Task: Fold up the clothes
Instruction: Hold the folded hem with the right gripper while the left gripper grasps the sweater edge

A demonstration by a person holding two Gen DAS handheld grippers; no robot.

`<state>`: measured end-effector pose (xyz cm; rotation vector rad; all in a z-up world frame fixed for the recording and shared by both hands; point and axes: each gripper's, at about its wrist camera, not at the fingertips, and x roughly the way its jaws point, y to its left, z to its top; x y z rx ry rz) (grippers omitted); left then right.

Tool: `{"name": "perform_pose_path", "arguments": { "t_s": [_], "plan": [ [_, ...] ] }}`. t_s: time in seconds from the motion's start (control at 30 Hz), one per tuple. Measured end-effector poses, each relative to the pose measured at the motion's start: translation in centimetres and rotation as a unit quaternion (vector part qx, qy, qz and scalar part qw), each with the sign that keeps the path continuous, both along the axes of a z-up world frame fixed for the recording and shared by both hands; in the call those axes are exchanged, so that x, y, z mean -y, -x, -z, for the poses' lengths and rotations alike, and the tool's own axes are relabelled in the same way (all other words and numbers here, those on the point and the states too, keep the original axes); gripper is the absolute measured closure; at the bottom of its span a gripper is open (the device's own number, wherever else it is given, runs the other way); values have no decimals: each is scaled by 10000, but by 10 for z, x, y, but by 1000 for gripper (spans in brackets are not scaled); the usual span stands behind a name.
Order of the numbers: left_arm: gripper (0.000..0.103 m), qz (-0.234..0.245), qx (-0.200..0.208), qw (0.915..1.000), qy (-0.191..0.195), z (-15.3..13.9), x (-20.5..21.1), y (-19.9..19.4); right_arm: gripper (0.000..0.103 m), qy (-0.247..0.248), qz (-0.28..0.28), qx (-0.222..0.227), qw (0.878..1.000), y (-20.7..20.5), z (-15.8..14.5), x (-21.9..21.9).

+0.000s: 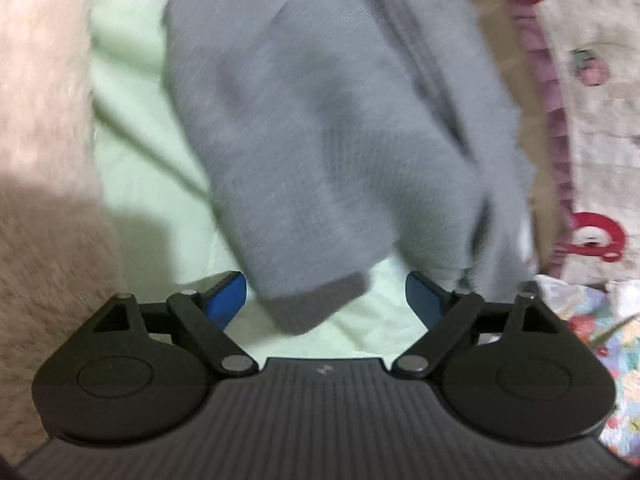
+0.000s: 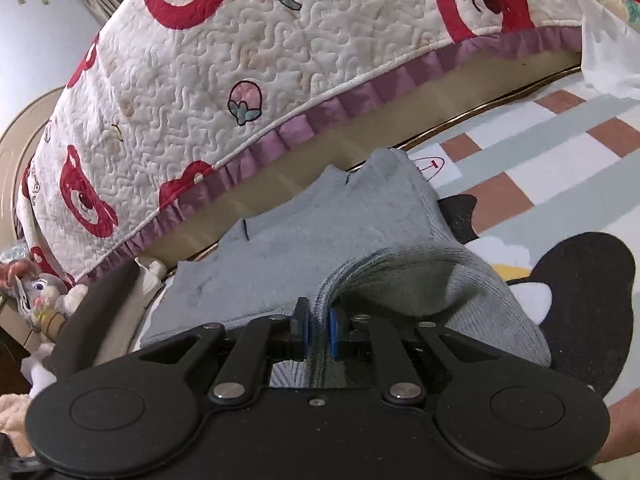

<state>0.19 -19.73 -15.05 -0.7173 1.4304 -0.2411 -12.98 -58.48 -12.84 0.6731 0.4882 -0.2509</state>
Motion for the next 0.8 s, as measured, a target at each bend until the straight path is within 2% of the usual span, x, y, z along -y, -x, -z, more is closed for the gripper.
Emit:
{"name": "perform_pose_path", "arguments": {
  "t_s": [0.13, 0.17, 0.2, 0.27, 0.33, 0.37, 0.47, 0.63, 0.67, 0.8],
  "plan": [
    [18, -338, 357, 9984, -270, -1, 8, 3, 90, 141, -56, -34, 9999, -1, -2, -3],
    [26, -319, 560, 9973, -366, -4, 11, 3, 90, 104, -51, -13, 9999, -1, -2, -2],
    [42, -245, 784, 9954, -492, -9, 16, 3, 90, 86, -53, -4, 9999, -1, -2, -2],
    [44, 126, 1194, 9897, -777, -18, 29, 7, 90, 74, -62, 26, 10000, -1, -3, -3],
    [46, 381, 1373, 9858, -888, -23, 39, 11, 91, -104, -41, 129, 9999, 1, -2, 0],
    [53, 509, 1461, 9834, -944, -25, 44, 13, 91, -193, -31, 180, 9996, 2, -2, 1],
    [67, 422, 1503, 9836, -904, -25, 44, 12, 91, -338, 1, 265, 9991, 4, -1, 4],
    [81, 363, 1634, 9800, -1081, -27, 48, 10, 91, -296, 46, 194, 9994, 2, 0, 6],
    [86, 509, 1718, 9763, -1212, -30, 53, 12, 91, -310, 54, 192, 9993, 1, 1, 6],
    [87, 1003, 2224, 9552, -1677, -47, 71, 27, 90, -234, -4, 143, 9996, -3, 0, 6]
  ]
}}
